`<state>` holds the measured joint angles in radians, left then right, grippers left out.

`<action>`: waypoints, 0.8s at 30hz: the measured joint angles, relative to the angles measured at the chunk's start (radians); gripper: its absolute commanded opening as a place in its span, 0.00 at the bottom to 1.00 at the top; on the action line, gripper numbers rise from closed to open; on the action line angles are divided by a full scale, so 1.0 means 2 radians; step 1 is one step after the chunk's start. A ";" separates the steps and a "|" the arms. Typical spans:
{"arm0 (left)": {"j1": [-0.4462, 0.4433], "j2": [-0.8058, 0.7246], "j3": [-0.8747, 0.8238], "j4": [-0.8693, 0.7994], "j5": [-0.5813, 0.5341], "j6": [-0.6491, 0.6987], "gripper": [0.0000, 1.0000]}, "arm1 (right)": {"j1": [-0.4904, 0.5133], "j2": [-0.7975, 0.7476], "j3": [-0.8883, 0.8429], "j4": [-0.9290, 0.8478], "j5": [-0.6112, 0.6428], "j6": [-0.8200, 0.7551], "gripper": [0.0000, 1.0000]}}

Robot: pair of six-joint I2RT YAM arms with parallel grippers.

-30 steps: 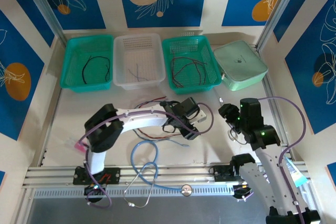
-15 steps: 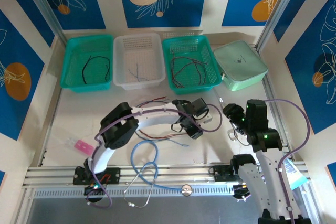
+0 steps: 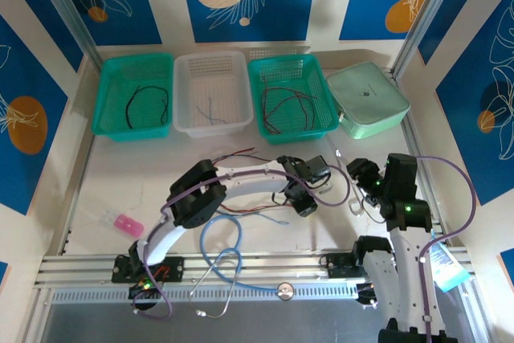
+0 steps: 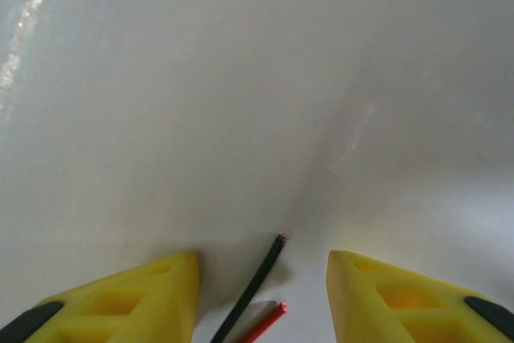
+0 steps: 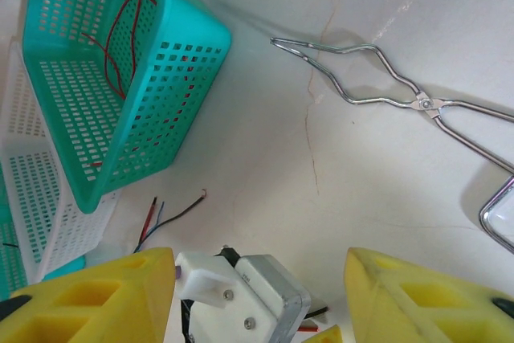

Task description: Untangle the cables

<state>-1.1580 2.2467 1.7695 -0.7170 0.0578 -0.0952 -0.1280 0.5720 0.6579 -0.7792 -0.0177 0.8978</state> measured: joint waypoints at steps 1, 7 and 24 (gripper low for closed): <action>-0.002 0.003 0.008 -0.006 -0.004 0.000 0.44 | -0.003 0.000 0.000 0.000 -0.005 0.000 0.57; -0.008 0.021 0.037 -0.030 -0.025 0.000 0.37 | -0.008 0.000 0.000 0.000 -0.018 -0.001 0.58; -0.009 0.020 0.038 -0.033 -0.049 0.001 0.00 | -0.045 -0.007 0.002 0.000 -0.031 -0.010 0.58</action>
<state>-1.1767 2.2860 1.8450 -0.7830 -0.0402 -0.0940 -0.2176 0.5575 0.6621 -0.7795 -0.0803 0.8780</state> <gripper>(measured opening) 0.055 0.577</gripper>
